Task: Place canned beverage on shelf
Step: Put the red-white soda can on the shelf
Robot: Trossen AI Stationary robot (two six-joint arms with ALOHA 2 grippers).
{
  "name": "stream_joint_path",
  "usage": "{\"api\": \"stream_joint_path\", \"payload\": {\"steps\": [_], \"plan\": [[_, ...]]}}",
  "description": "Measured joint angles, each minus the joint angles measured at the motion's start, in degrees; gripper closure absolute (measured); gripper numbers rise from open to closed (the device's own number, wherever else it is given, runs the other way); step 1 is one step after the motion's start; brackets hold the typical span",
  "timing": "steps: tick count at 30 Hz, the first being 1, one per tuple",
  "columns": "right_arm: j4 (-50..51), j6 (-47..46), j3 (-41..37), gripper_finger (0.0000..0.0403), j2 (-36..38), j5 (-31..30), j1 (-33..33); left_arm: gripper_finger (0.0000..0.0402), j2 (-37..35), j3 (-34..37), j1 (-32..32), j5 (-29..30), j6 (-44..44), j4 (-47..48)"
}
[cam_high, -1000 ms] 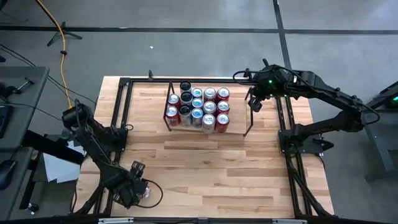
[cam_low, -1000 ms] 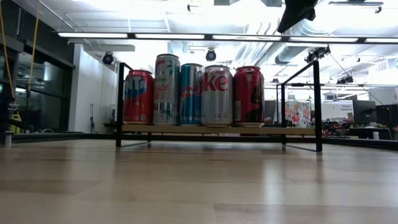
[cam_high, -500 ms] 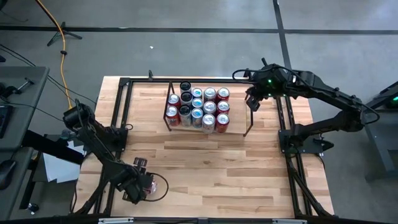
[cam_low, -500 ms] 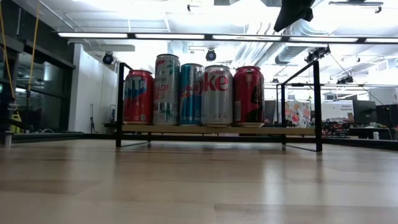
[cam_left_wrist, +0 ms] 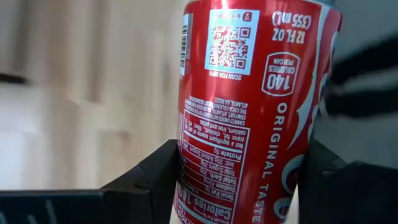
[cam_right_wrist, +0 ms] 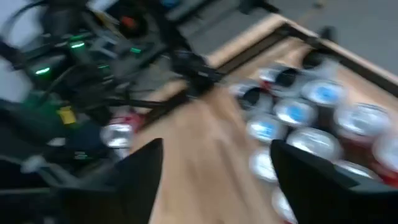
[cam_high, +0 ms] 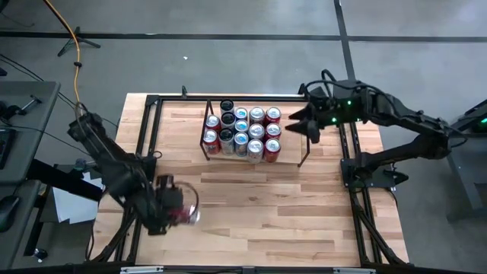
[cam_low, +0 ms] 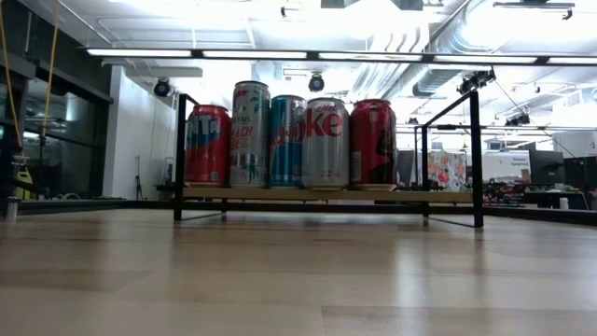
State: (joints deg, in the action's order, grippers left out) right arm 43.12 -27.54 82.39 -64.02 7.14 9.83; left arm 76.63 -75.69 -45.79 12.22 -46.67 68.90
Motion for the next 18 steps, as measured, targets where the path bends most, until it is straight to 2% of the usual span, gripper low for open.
{"api": "stream_joint_path", "payload": {"steps": [4, 8, 13, 18], "plan": [[-7.54, -2.22, 0.02, 0.0074, -2.60, -0.37, -6.19, 0.0224, -0.27, -8.05, 6.77, 5.96, 4.89, 5.43], [-12.96, -2.72, 0.02, 0.0033, -6.14, -3.63, -9.60, 0.0224, 0.31, -12.90, 14.24, 9.10, 12.59, 5.89], [-15.99, -8.08, 0.02, 0.0018, -11.21, -4.23, -10.43, 0.0224, 0.40, -15.38, 21.60, 10.83, 20.17, 4.36], [-22.27, 0.07, 0.02, 0.0017, -16.56, -2.07, -12.63, 0.0224, 0.44, -15.66, 26.10, 12.01, 23.67, 3.32]]}}
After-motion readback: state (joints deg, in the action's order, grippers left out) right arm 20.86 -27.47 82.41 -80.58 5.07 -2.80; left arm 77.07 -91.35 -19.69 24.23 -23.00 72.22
